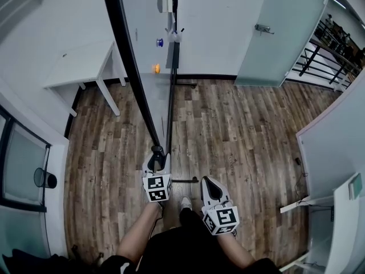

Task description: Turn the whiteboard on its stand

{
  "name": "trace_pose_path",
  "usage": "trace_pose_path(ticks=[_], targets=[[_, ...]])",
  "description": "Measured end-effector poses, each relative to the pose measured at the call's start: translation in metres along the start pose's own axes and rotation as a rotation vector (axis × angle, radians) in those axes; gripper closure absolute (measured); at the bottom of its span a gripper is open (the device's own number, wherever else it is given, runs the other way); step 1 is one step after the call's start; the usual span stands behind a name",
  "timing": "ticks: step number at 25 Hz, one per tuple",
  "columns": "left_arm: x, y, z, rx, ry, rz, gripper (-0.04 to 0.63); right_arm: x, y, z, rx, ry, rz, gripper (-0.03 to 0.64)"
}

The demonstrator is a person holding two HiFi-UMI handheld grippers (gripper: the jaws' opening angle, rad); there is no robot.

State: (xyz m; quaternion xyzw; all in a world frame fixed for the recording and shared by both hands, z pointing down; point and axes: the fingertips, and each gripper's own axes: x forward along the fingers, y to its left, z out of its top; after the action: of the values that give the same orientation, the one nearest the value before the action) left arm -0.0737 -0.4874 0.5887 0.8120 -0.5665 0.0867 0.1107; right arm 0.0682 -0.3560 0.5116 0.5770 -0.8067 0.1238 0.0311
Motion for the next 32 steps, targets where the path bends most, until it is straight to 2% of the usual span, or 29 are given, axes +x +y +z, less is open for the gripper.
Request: trace_pose_path(ticks=[17, 32], targets=[[-0.080, -0.045, -0.028, 0.012, 0.015, -0.072, 0.388, -0.079, 0.033, -0.018, -0.004, -0.001, -0.061, 0.606], [-0.127, -0.072, -0.044, 0.026, -0.008, -0.101, 0.390, -0.160, 0.055, -0.033, 0.008, -0.028, -0.163, 0.606]])
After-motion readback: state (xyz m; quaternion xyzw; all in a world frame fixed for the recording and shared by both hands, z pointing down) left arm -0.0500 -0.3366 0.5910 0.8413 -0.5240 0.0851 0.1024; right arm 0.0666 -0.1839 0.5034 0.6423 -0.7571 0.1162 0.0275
